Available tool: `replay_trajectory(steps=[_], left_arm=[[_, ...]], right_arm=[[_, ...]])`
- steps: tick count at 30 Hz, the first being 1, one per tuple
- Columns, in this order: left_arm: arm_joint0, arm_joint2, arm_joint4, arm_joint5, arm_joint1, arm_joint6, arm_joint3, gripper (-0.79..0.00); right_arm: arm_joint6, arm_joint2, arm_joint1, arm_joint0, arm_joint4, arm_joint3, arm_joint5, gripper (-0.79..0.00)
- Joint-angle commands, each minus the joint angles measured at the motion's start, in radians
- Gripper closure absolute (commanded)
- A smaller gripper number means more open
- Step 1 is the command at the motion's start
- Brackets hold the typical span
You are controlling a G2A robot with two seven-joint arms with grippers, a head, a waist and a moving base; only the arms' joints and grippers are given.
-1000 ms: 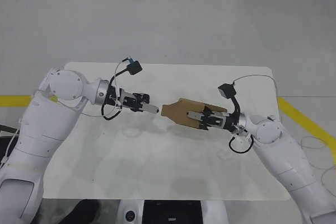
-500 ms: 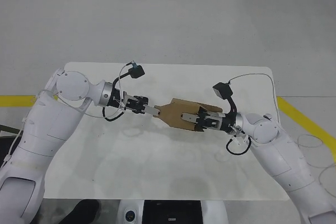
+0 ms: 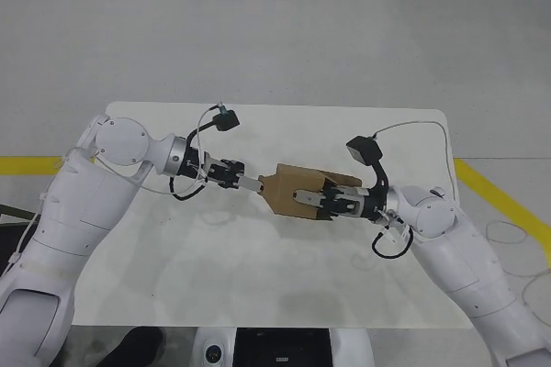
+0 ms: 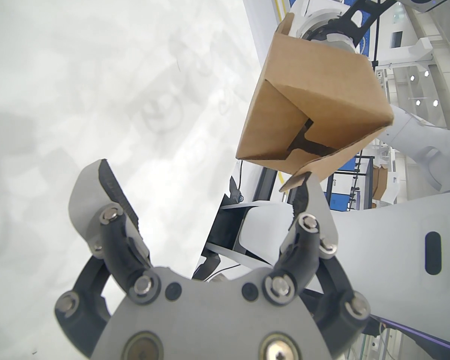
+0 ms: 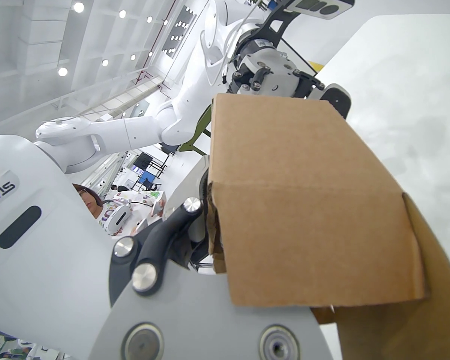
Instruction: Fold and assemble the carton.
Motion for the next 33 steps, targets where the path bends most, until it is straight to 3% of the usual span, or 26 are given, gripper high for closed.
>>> replay_trajectory(steps=[1,33], left_arm=[[-0.001,0.005,-0.004,0.000,-0.001,-0.001,-0.002,-0.785],[-0.037,0.078,-0.100,-0.043,-0.035,-0.019,0.033,-0.785]], right_arm=[[0.001,-0.005,-0.002,0.002,0.004,-0.002,-0.001,0.000],[0.054,-0.020,-0.027,0.014,0.084,0.000,-0.020,0.000]])
